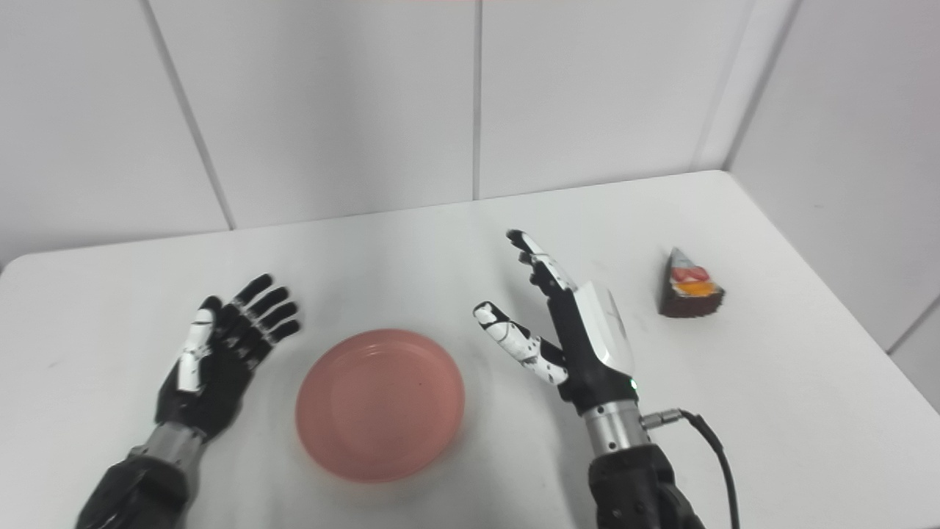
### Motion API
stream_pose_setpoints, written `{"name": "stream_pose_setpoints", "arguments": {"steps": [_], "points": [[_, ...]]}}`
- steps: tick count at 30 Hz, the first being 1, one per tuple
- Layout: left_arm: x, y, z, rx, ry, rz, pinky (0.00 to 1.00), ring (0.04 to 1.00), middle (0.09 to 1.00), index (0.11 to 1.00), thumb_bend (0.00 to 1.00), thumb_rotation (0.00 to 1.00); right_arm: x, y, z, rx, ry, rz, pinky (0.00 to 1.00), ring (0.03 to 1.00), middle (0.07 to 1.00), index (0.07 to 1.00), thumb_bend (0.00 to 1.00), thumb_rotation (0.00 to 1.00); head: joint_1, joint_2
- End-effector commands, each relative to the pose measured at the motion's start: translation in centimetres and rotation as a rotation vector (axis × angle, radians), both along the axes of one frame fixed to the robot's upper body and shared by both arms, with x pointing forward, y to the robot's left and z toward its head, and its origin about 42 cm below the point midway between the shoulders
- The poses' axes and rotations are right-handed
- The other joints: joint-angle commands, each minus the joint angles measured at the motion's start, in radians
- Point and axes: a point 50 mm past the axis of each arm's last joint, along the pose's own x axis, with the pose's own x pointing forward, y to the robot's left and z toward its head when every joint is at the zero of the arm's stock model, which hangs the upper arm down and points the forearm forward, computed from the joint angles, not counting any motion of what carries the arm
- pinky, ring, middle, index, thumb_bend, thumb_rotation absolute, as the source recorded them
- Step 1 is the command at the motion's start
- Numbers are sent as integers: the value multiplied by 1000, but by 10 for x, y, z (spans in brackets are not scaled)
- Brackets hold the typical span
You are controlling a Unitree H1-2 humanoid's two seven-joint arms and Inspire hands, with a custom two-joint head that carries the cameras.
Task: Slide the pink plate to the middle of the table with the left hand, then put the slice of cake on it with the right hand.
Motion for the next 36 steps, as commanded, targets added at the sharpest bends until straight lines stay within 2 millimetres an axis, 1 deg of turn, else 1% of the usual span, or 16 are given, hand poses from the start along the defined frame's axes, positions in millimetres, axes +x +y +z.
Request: {"name": "stream_pose_setpoints", "arguments": {"steps": [1, 2, 3, 4, 6, 7, 8, 10, 12, 13, 16, 18, 20, 24, 28, 36], "points": [[-35, 15, -60, -20, 203, 21, 765, 785, 795, 785, 448, 933, 1, -4, 24, -38, -103, -51, 694, 791, 870, 888, 743, 806, -3, -2], [-35, 17, -62, -14, 214, 28, 765, 784, 795, 785, 447, 933, 2, -8, 28, -67, -118, -81, 692, 790, 869, 888, 746, 801, -30, -12], [-35, 18, -63, -10, 222, 33, 763, 782, 791, 780, 444, 947, 2, -10, 31, -86, -128, -101, 702, 801, 875, 893, 775, 755, -30, -12], [-35, 21, -63, 0, 227, 38, 763, 781, 789, 778, 444, 953, 3, -13, 35, -105, -130, -122, 705, 804, 877, 895, 785, 739, -52, -17], [-34, 25, -65, 13, 235, 44, 772, 786, 792, 777, 444, 986, 2, -17, 39, -135, -129, -153, 716, 818, 890, 908, 813, 693, -67, -18], [-33, 27, -66, 17, 238, 46, 783, 795, 799, 784, 454, 996, 2, -19, 40, -146, -129, -165, 753, 850, 907, 920, 830, 657, -68, -18], [-32, 29, -67, 19, 244, 51, 788, 799, 805, 792, 471, 982, 2, -24, 42, -165, -126, -189, 776, 870, 920, 929, 845, 634, -74, -17], [-31, 33, -70, 21, 253, 55, 789, 801, 808, 796, 481, 972, 1, -32, 43, -193, -120, -239, 787, 879, 926, 933, 853, 623, -80, -16], [-31, 37, -71, 22, 254, 53, 787, 803, 811, 798, 493, 956, 0, -40, 44, -221, -118, -297, 776, 872, 933, 941, 881, 615, -94, -16], [-31, 38, -72, 22, 253, 51, 791, 810, 816, 803, 497, 961, 0, -43, 45, -233, -118, -322, 706, 847, 933, 940, 906, 607, -94, -16], [-30, 43, -73, 30, 252, 48, 792, 812, 821, 810, 505, 947, -1, -56, 46, -279, -118, -417, 710, 851, 935, 948, 922, 606, -107, -14], [-29, 45, -74, 32, 251, 47, 793, 812, 821, 813, 525, 919, -2, -64, 47, -286, -99, -465, 744, 871, 946, 961, 949, 620, -110, -11], [-28, 46, -75, 36, 247, 44, 792, 812, 822, 814, 532, 912, -2, -73, 46, -287, -73, -507, 754, 878, 950, 968, 958, 619, -110, -4], [-27, 50, -76, 38, 244, 46, 776, 806, 813, 808, 548, 884, -2, -89, 44, -303, -14, -586, 749, 889, 962, 990, 978, 623, -110, 7], [-27, 52, -76, 40, 245, 48, 765, 791, 801, 796, 559, 869, -1, -100, 40, -326, 50, -633, 746, 887, 962, 988, 975, 618, -118, 17], [-27, 56, -75, 52, 219, 31, 766, 788, 801, 796, 568, 860, 4, -113, 29, -338, 164, -667, 796, 919, 974, 1000, 1000, 646, -131, 28]]}}
